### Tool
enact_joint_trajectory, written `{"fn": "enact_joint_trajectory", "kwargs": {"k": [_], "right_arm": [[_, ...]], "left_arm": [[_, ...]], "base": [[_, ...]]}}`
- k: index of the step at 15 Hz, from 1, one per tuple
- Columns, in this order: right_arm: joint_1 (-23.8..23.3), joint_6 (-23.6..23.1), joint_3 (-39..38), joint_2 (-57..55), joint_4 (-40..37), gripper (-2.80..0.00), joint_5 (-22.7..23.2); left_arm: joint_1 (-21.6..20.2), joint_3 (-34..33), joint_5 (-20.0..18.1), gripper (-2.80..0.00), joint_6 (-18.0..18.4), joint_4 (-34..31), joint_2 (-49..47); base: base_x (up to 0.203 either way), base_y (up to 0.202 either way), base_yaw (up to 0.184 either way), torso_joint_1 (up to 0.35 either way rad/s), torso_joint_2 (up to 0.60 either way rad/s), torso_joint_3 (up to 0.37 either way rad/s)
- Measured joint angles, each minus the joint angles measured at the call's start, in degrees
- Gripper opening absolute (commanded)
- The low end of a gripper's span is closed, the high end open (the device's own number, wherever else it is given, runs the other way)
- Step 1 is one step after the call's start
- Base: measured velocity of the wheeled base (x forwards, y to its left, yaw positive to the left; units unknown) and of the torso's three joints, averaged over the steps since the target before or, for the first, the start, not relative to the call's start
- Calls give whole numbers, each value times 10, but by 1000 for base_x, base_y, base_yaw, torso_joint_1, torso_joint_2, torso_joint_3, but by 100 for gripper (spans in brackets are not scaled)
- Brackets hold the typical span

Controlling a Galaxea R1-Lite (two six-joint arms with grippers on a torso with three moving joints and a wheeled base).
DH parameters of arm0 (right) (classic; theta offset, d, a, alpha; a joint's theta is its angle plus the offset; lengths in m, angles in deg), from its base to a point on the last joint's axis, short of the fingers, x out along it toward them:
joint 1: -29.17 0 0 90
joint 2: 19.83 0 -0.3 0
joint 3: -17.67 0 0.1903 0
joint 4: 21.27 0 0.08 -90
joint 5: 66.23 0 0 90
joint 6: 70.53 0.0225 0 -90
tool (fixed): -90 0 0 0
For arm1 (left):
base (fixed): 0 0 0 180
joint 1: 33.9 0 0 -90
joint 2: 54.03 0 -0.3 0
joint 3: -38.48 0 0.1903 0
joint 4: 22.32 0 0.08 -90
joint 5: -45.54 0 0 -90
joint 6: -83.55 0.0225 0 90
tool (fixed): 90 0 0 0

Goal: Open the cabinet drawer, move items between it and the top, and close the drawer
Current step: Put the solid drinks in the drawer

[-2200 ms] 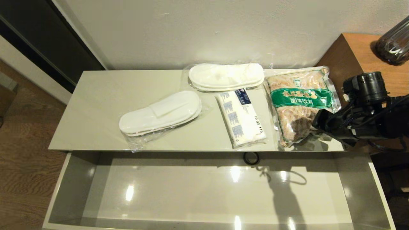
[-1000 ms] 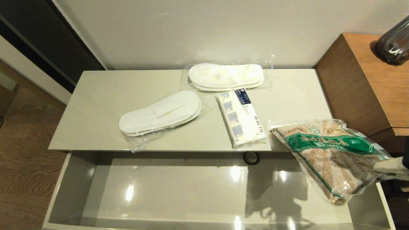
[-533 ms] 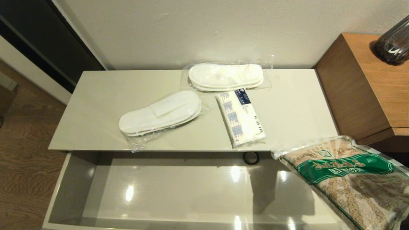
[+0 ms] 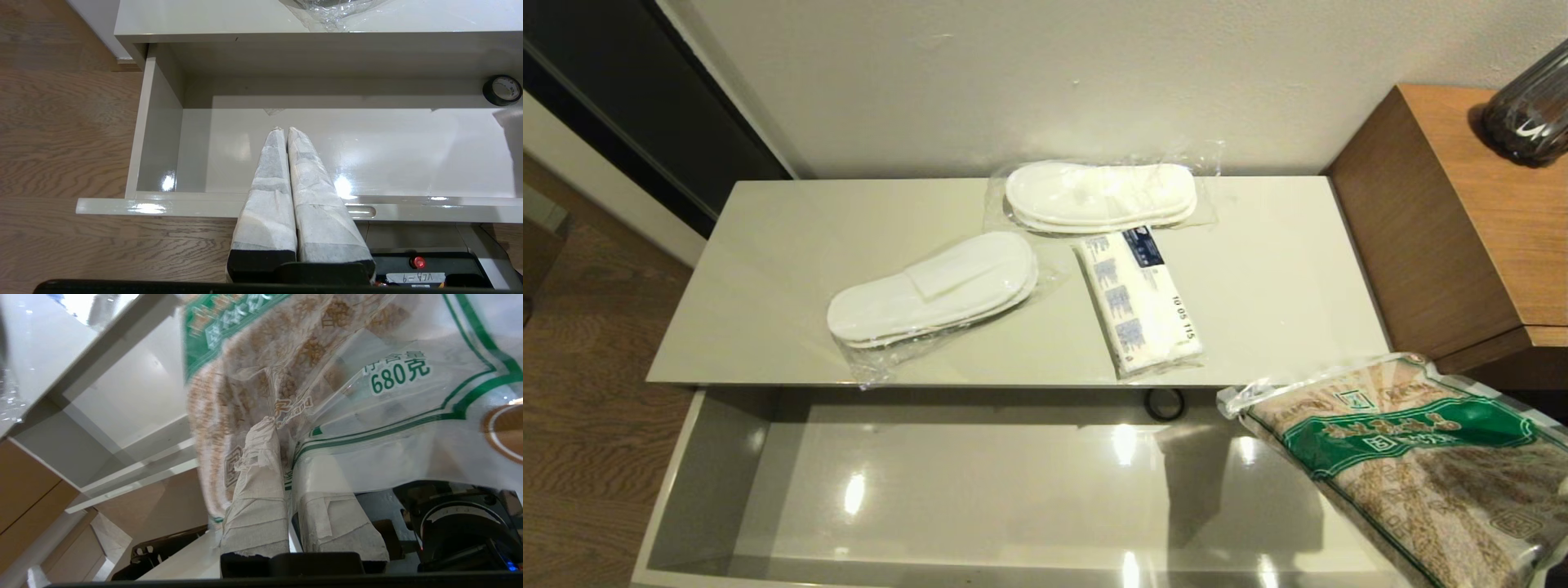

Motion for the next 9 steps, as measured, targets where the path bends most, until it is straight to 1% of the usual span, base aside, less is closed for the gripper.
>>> {"fn": "enact_joint_trajectory", "kwargs": {"k": [9], "right_arm": [[0,-9,-13,13,5,-280,1]], "left_arm": [[0,0,0,-280,0,0,0]], "base": [[0,0,0,0,0,0]]}}
